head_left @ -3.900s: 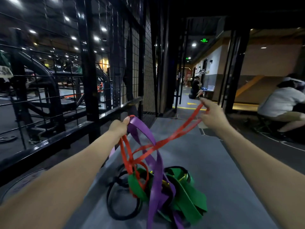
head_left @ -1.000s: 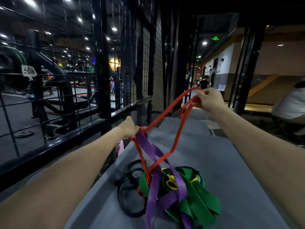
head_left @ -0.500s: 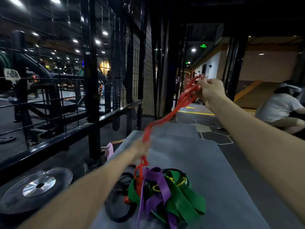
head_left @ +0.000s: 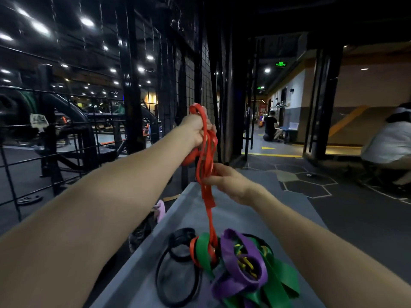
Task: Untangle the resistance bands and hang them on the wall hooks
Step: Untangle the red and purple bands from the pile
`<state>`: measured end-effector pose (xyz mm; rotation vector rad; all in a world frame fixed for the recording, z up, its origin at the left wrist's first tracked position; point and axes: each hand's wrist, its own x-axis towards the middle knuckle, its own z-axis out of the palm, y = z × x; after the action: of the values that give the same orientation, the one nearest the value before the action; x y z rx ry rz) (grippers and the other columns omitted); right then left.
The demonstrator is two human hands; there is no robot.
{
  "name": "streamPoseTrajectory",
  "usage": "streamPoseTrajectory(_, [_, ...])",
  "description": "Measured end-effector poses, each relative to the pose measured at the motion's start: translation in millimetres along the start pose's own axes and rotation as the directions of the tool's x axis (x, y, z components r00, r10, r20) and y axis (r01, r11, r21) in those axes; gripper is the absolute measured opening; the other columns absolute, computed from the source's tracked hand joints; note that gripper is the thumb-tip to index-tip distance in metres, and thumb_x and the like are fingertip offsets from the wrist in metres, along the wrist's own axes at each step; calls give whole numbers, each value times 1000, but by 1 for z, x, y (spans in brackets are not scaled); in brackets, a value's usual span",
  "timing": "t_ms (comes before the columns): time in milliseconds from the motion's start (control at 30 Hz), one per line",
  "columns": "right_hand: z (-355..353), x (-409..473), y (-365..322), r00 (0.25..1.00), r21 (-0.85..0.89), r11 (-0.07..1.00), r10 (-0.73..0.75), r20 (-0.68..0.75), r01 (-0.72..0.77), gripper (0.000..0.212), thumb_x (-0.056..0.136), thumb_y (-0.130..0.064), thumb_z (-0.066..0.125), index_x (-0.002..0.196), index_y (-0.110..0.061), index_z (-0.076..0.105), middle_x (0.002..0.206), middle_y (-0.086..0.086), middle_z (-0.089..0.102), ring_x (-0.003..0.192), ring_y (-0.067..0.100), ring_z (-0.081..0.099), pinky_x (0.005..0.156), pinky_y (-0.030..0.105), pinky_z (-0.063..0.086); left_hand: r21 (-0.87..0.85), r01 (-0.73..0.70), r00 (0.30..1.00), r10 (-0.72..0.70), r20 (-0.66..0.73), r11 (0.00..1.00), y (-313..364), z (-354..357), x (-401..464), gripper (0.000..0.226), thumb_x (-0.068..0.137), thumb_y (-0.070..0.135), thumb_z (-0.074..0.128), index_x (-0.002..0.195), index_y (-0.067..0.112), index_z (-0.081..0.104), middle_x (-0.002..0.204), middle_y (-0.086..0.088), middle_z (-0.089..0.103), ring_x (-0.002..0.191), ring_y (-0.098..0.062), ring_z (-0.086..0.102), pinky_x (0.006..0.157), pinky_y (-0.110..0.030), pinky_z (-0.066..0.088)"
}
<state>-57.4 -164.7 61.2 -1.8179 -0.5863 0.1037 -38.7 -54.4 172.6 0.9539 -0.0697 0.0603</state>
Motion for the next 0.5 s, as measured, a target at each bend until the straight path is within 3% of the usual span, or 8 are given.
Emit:
streamPoseTrajectory(67, [4, 1, 8, 996, 70, 998, 12, -89, -6, 25, 84, -13, 66, 107, -9, 57, 94, 4, 61, 83, 13, 59, 67, 18, 48, -35, 32, 999, -30, 44, 999, -5, 1, 0, 35, 95, 24, 52, 63, 12, 50, 48, 4, 33, 28, -7, 30, 50, -24, 43])
streamPoseTrajectory(133, [7, 2, 14, 992, 121, 993, 10, -129, 6, 11, 86, -11, 64, 94, -12, 58, 87, 7, 62, 77, 17, 61, 71, 27, 53, -18, 50, 996, -48, 73, 999, -10, -3, 2, 33, 93, 25, 55, 64, 11, 48, 47, 4, 36, 33, -7, 34, 51, -24, 47])
streamPoseTrajectory(200, [4, 2, 18, 991, 111, 994, 37, -129, -23, 2, 91, -10, 57, 89, -10, 56, 77, 6, 62, 64, 14, 63, 61, 26, 55, 71, 47, 993, -54, 101, 996, -16, -17, 5, 29, 92, 24, 55, 67, 11, 50, 46, 3, 42, 42, -9, 44, 61, -27, 51])
streamPoseTrajectory(300, [-21, -1, 24, 962, 43, 995, 99, -254, -92, 9, 94, -13, 51, 88, -9, 55, 72, 7, 60, 59, 16, 62, 57, 30, 53, 296, 56, 975, -116, 190, 953, -28, -53, 5, 17, 86, 19, 60, 74, 9, 58, 71, -4, 60, 70, -14, 62, 83, -29, 52])
streamPoseTrajectory(400, [-54, -4, 26, 909, 66, 993, 116, -399, -97, 9, 96, -13, 48, 92, -9, 55, 69, 9, 59, 46, 13, 61, 53, 29, 52, 540, 111, 907, -307, 287, 834, -49, -89, -5, 21, 70, 18, 65, 89, 10, 66, 92, -2, 69, 87, -10, 66, 93, -26, 46])
streamPoseTrajectory(500, [-73, -2, 21, 880, 125, 987, 144, -452, -97, 11, 96, -14, 48, 100, -8, 57, 72, 8, 62, 56, 19, 61, 62, 36, 54, 770, 110, 864, -443, 239, 628, -76, -115, -13, 15, 81, 9, 61, 95, 14, 65, 91, -2, 70, 84, -9, 65, 75, -19, 51])
